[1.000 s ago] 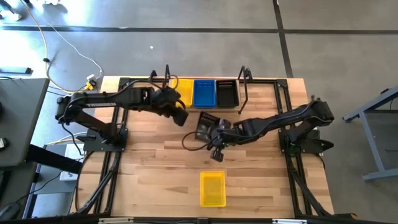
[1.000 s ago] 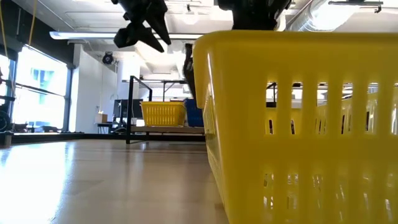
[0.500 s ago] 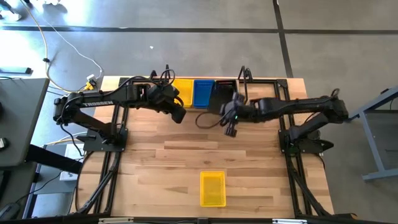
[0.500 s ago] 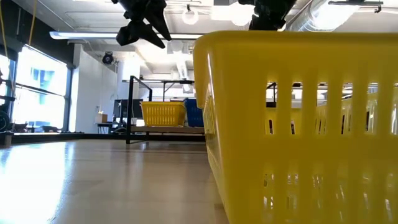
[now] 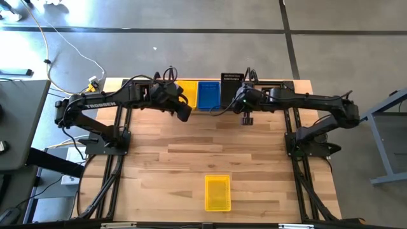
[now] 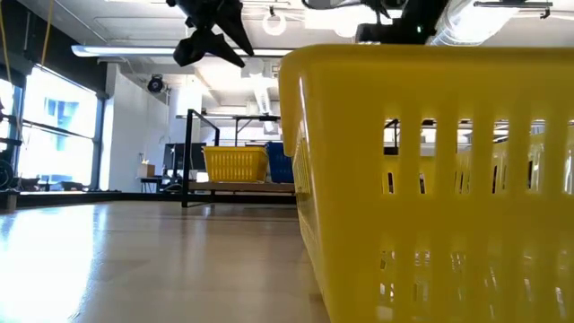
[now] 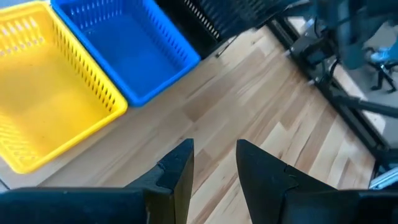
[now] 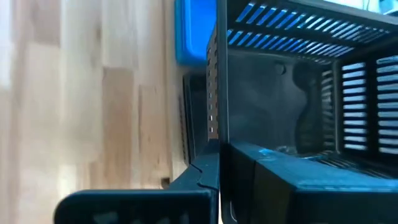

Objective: Stack baskets on shelf by color
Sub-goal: Stack the black basket on the black baskets on the shelf

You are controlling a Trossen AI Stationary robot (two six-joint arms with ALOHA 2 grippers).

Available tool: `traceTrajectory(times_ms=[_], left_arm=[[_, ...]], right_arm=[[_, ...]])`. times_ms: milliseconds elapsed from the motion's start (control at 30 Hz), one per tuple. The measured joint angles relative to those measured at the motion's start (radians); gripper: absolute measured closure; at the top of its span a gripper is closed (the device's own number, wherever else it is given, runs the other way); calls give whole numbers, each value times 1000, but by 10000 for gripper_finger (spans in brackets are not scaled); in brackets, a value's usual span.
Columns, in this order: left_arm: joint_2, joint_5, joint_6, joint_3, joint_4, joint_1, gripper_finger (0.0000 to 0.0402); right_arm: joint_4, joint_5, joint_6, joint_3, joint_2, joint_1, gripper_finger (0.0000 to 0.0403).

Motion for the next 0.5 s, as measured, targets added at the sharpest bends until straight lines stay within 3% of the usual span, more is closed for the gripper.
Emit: traceTrajectory(times_ms=[367, 500], left_arm=[[0, -12, 0, 0, 41, 8, 289], [0, -16, 0, 0, 41, 8, 289]], right_arm=[[131, -50, -155, -103, 11, -117, 403], [159, -144, -157, -140, 19, -152, 403]])
